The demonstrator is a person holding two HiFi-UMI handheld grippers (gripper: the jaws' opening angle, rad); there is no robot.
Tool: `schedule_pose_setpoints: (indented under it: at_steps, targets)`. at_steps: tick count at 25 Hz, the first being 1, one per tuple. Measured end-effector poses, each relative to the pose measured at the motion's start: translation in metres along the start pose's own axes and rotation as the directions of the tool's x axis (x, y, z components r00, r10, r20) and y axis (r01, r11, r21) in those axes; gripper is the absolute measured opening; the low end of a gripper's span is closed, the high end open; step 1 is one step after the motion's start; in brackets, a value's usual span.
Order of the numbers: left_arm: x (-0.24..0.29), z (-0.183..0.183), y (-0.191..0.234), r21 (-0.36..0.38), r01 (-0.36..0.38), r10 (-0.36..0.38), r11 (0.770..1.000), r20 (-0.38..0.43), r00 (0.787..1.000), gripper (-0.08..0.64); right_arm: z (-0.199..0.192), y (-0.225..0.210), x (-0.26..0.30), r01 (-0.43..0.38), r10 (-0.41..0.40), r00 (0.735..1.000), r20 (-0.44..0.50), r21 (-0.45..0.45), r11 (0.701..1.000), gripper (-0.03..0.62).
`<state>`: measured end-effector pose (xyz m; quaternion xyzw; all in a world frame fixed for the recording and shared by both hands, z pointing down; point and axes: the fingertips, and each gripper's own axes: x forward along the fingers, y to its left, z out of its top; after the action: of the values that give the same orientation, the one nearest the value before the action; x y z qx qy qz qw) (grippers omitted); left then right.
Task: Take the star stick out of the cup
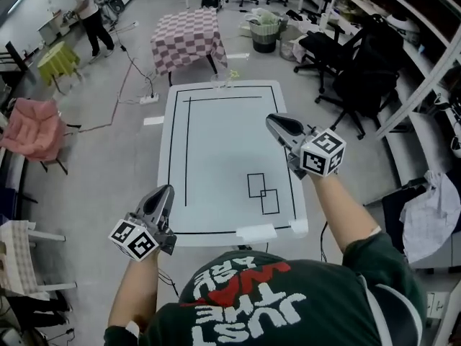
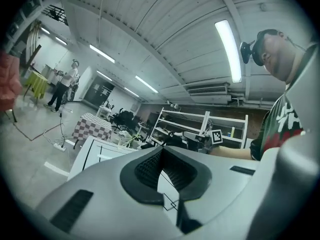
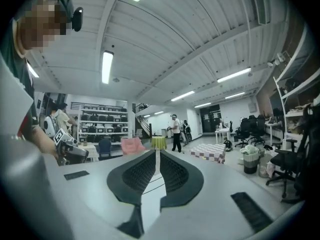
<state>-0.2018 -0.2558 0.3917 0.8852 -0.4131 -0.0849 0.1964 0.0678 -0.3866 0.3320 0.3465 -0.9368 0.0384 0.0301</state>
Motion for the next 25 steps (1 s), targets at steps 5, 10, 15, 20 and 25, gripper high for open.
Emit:
schedule_pose_setpoints:
  at_steps: [5, 10, 15, 20, 25]
  targets:
    - [0.117, 0.017, 0.062, -0.005, -0.01, 0.01, 1.0, -0.003, 1.0, 0.003, -0.017, -0.106, 0.087, 0.003, -0.005, 0.999, -0.052, -0.038, 0.999, 0.078]
    - [0.195, 0.006, 0.116, -0.005, -0.026, 0.026, 1.0, -0.012, 1.0, 0.003, -0.04, -0.176, 0.15, 0.006, -0.013, 0.997, -0.079, -0.087, 0.996, 0.153]
    - [0.247, -0.025, 0.158, -0.025, -0.044, 0.043, 0.999, -0.05, 0.998, 0.003, -0.077, -0.222, 0.197, -0.006, -0.006, 0.994, -0.111, -0.104, 0.995, 0.163]
    - [0.287, -0.054, 0.195, -0.041, -0.056, 0.053, 0.998, -0.081, 0.995, 0.003, -0.119, -0.248, 0.245, -0.029, 0.014, 0.991, -0.132, -0.112, 0.993, 0.17]
    - [0.317, -0.078, 0.223, -0.078, -0.055, 0.048, 0.995, -0.089, 0.995, 0.003, -0.152, -0.265, 0.287, -0.047, 0.031, 0.991, -0.129, -0.122, 0.991, 0.17]
